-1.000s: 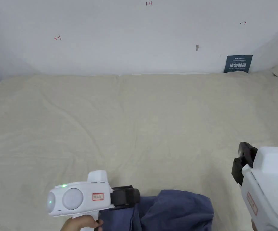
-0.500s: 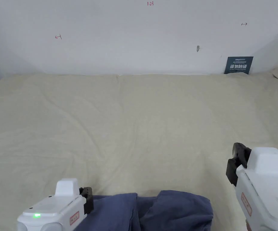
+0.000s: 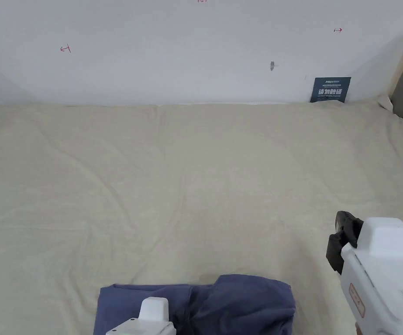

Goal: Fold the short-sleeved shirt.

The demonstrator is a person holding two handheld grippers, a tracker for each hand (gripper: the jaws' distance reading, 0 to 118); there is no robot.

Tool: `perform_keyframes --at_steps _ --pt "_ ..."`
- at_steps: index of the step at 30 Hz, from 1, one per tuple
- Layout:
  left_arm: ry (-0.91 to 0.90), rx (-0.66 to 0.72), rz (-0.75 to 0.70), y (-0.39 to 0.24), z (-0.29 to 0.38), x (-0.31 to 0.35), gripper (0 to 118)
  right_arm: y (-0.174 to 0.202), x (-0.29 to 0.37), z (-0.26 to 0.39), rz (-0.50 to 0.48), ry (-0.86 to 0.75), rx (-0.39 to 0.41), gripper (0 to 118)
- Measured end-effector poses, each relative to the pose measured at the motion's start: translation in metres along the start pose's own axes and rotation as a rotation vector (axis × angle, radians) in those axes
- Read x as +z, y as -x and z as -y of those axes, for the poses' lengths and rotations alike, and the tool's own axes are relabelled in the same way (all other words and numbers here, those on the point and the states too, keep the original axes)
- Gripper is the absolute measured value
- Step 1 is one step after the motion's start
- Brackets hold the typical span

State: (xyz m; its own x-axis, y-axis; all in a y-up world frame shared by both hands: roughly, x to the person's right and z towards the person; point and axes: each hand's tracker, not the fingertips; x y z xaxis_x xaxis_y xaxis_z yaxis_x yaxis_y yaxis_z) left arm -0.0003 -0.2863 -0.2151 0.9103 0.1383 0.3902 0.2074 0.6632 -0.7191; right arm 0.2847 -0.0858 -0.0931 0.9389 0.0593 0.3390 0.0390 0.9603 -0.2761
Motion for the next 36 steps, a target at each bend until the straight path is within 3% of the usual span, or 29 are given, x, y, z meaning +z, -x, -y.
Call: perform_keyframes --at_steps 6,10,15,18,19,20,21,23,24,29,31,33,34,36 --pt "0.043 0.035 0.048 0.01 -0.016 0.011 0 -0.004 0.0 0.0 0.009 0.004 -0.007 2" --pt "-0.047 0.101 0.129 0.03 -0.043 0.046 0 -0.002 0.003 -0.005 0.007 -0.012 -0.009 2" --pt "-0.058 0.279 0.269 0.085 -0.07 0.083 1 0.004 0.002 -0.008 -0.005 -0.021 -0.004 2" --pt "-0.038 0.419 0.339 0.127 -0.073 0.091 7 0.009 0.001 -0.008 -0.015 -0.022 -0.003 2" --pt "-0.037 0.448 0.342 0.14 -0.071 0.092 18 0.011 0.001 -0.008 -0.019 -0.02 0.0 2" --pt "-0.035 0.467 0.324 0.153 -0.068 0.091 37 0.012 0.0 -0.008 -0.022 -0.019 0.004 2" --pt "-0.013 0.47 0.312 0.162 -0.066 0.089 70 0.014 -0.001 -0.008 -0.025 -0.019 0.006 2" --pt "0.052 0.49 0.3 0.18 -0.059 0.08 110 0.019 -0.001 -0.007 -0.031 -0.013 0.011 2" --pt "0.081 0.494 0.312 0.183 -0.054 0.076 118 0.02 -0.002 -0.007 -0.034 -0.011 0.012 2" --pt "0.121 0.548 0.345 0.203 -0.036 0.053 117 0.029 -0.006 -0.004 -0.046 0.01 0.026 2" --pt "0.141 0.559 0.359 0.21 -0.029 0.04 101 0.031 -0.008 -0.003 -0.053 0.017 0.03 2" --pt "0.15 0.56 0.345 0.206 -0.023 0.033 68 0.032 -0.008 -0.002 -0.055 0.019 0.031 2" --pt "0.163 0.553 0.331 0.206 -0.02 0.028 57 0.032 -0.008 -0.002 -0.055 0.018 0.032 2" --pt "0.147 0.545 0.31 0.206 -0.014 0.023 42 0.032 -0.008 -0.002 -0.051 0.023 0.032 2"
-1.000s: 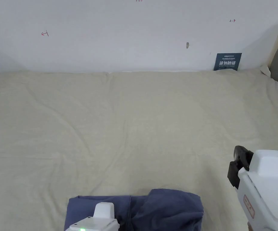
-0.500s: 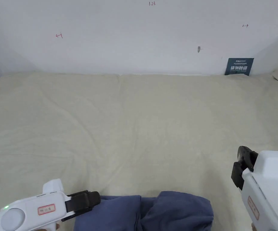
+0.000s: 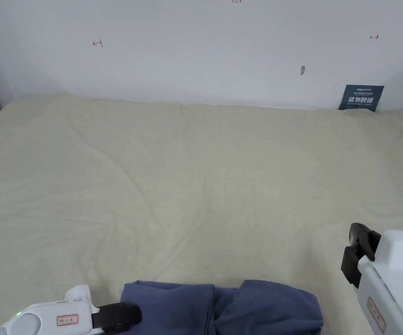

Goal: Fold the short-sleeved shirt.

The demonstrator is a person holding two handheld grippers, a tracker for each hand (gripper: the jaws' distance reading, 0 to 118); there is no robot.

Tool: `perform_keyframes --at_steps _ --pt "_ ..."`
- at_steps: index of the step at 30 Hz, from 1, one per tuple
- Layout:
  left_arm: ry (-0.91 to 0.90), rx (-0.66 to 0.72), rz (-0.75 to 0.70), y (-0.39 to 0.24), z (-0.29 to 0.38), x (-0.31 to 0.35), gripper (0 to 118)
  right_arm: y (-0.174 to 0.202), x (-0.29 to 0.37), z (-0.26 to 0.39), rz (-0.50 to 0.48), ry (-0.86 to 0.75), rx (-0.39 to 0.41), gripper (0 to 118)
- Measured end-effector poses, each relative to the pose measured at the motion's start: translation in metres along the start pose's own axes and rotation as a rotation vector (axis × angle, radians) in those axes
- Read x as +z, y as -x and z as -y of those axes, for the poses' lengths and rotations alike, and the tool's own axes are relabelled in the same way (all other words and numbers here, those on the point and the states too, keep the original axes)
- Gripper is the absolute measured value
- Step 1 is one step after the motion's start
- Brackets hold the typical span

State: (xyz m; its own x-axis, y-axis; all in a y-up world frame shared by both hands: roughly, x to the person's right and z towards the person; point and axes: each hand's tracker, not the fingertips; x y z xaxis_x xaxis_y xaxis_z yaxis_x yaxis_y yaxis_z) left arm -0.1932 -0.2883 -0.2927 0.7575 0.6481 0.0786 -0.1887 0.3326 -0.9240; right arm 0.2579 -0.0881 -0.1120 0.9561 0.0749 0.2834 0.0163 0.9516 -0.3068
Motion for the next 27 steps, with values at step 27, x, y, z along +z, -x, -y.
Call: perform_keyframes --at_steps 27 --pt "-0.149 -0.301 -0.318 -0.104 -0.014 0.104 8 -0.012 0.004 -0.005 -0.024 -0.031 -0.018 2"
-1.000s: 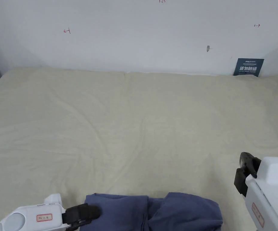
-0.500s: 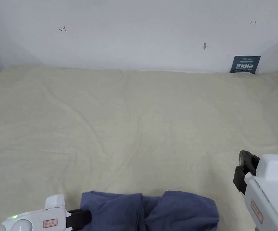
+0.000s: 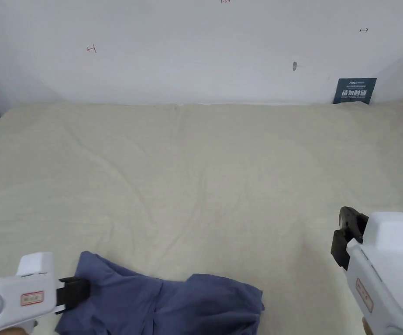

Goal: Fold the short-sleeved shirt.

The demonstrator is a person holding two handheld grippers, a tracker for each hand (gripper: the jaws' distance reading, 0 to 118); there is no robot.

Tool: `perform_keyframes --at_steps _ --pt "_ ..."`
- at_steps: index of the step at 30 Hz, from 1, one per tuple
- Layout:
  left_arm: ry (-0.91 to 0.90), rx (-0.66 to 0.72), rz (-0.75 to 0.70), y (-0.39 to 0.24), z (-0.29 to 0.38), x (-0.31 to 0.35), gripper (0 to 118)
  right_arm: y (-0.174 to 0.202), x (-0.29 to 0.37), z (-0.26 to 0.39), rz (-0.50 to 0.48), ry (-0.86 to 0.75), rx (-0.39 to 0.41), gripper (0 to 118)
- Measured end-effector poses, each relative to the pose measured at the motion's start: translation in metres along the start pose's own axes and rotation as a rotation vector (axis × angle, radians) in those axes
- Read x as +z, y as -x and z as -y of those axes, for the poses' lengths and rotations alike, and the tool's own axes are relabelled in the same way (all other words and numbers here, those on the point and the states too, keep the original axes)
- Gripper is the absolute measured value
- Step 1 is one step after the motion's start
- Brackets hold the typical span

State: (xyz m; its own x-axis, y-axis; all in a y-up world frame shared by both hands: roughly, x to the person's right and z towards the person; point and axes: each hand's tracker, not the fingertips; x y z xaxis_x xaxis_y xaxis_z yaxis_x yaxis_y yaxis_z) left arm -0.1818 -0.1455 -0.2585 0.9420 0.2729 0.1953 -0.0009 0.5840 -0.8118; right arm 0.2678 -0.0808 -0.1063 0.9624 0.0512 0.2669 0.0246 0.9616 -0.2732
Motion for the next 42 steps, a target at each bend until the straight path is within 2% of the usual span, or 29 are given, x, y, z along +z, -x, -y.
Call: perform_keyframes --at_steps 2,11,13,17,18,19,20,21,22,23,24,29,31,32,35,36,38,42 --pt "0.001 -0.091 0.026 -0.044 -0.002 -0.001 8 -0.002 0.001 0.001 -0.001 0.001 -0.005 2" --pt "0.165 -0.282 0.227 -0.18 0.022 -0.074 8 -0.016 0.009 0.003 0.03 0.002 -0.016 2" --pt "0.212 -0.336 0.221 -0.203 0.033 -0.096 8 -0.02 0.011 0.004 0.039 0.003 -0.019 2" --pt "0.28 -0.355 0.161 -0.232 0.055 -0.136 9 -0.027 0.016 0.006 0.056 0.006 -0.026 2" --pt "0.287 -0.36 0.156 -0.235 0.058 -0.141 13 -0.028 0.017 0.006 0.059 0.008 -0.026 2" --pt "0.289 -0.356 0.159 -0.236 0.06 -0.144 26 -0.03 0.018 0.007 0.065 0.009 -0.024 2" --pt "0.292 -0.335 0.173 -0.236 0.061 -0.142 49 -0.032 0.019 0.008 0.069 0.01 -0.024 2" --pt "0.292 -0.306 0.215 -0.236 0.061 -0.139 83 -0.033 0.02 0.008 0.073 0.011 -0.025 2" --pt "0.291 -0.278 0.261 -0.236 0.06 -0.137 102 -0.035 0.02 0.009 0.077 0.012 -0.027 2" --pt "0.283 -0.256 0.289 -0.235 0.059 -0.133 113 -0.036 0.021 0.009 0.079 0.013 -0.031 2" --pt "0.265 -0.24 0.308 -0.235 0.057 -0.127 113 -0.037 0.021 0.009 0.082 0.014 -0.035 2" --pt "0.027 -0.189 0.348 -0.218 0.037 -0.083 108 -0.037 0.021 0.008 0.084 0.011 -0.042 2" --pt "-0.089 -0.188 0.325 -0.207 0.031 -0.067 93 -0.035 0.021 0.007 0.08 0.005 -0.042 2" --pt "-0.147 -0.193 0.296 -0.202 0.03 -0.06 81 -0.035 0.021 0.006 0.078 0.003 -0.042 2" --pt "-0.296 -0.201 0.194 -0.188 0.031 -0.048 11 -0.031 0.021 0.005 0.067 0.0 -0.043 2" --pt "-0.327 -0.209 0.167 -0.184 0.032 -0.048 11 -0.03 0.021 0.004 0.065 0.0 -0.041 2" --pt "-0.363 -0.234 0.117 -0.178 0.036 -0.05 2 -0.029 0.02 0.004 0.061 0.001 -0.036 2" --pt "-0.348 -0.248 0.119 -0.172 0.05 -0.062 0 -0.027 0.02 0.005 0.055 0.004 -0.036 2"
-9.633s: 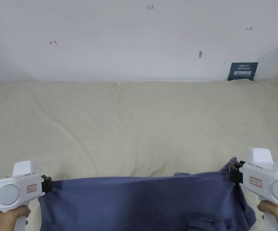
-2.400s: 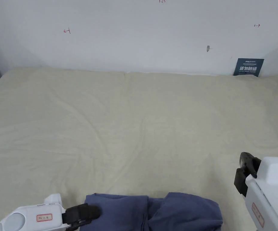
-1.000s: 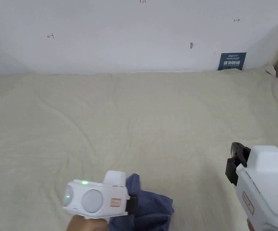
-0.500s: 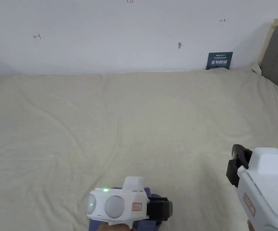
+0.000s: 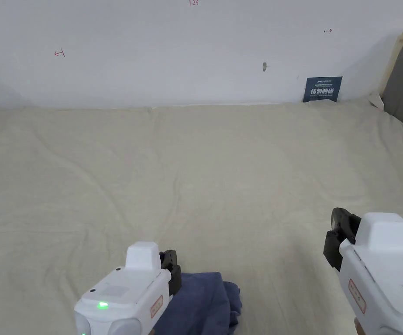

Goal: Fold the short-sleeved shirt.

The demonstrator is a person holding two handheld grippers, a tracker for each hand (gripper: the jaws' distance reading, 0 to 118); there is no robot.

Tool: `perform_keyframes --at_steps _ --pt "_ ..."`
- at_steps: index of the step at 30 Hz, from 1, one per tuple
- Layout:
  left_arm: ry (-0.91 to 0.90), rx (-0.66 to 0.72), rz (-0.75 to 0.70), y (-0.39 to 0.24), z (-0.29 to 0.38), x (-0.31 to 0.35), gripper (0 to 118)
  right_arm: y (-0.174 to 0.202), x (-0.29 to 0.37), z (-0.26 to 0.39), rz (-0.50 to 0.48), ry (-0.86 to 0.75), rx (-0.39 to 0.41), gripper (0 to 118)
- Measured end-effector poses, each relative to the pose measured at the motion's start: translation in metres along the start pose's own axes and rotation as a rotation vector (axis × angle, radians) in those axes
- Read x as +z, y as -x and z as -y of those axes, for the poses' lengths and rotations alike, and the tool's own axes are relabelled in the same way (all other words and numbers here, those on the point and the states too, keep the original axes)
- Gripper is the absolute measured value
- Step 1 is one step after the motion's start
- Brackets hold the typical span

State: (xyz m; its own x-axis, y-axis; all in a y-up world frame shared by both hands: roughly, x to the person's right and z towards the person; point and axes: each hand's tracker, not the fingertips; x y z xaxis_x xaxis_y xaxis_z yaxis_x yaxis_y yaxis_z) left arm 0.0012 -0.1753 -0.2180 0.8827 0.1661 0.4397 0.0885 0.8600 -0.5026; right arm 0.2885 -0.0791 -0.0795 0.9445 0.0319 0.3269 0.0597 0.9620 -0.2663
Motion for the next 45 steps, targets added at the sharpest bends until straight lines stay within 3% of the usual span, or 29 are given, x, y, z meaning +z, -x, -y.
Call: perform_keyframes --at_steps 11,15,17,28,36,45 --pt "0.198 -0.077 0.078 -0.057 0.071 -0.054 0 -0.007 -0.004 0.004 0.008 0.019 0.006 2" --pt "0.32 -0.044 0.051 -0.064 0.103 -0.086 0 -0.013 -0.005 0.007 0.021 0.029 0.001 2" --pt "0.204 -0.024 0.042 -0.063 0.117 -0.084 0 -0.016 -0.006 0.009 0.027 0.036 -0.002 2" --pt "0.179 -0.112 0.022 -0.072 0.101 -0.066 0 -0.015 0.002 0.009 0.027 0.04 -0.012 2" --pt "-0.128 -0.111 -0.012 -0.042 0.005 0.006 0 0.001 0.012 -0.006 -0.008 -0.014 0.01 2" --pt "-0.35 -0.139 -0.19 0.027 -0.074 0.068 0 0.025 0.009 -0.017 -0.043 -0.067 0.02 2"
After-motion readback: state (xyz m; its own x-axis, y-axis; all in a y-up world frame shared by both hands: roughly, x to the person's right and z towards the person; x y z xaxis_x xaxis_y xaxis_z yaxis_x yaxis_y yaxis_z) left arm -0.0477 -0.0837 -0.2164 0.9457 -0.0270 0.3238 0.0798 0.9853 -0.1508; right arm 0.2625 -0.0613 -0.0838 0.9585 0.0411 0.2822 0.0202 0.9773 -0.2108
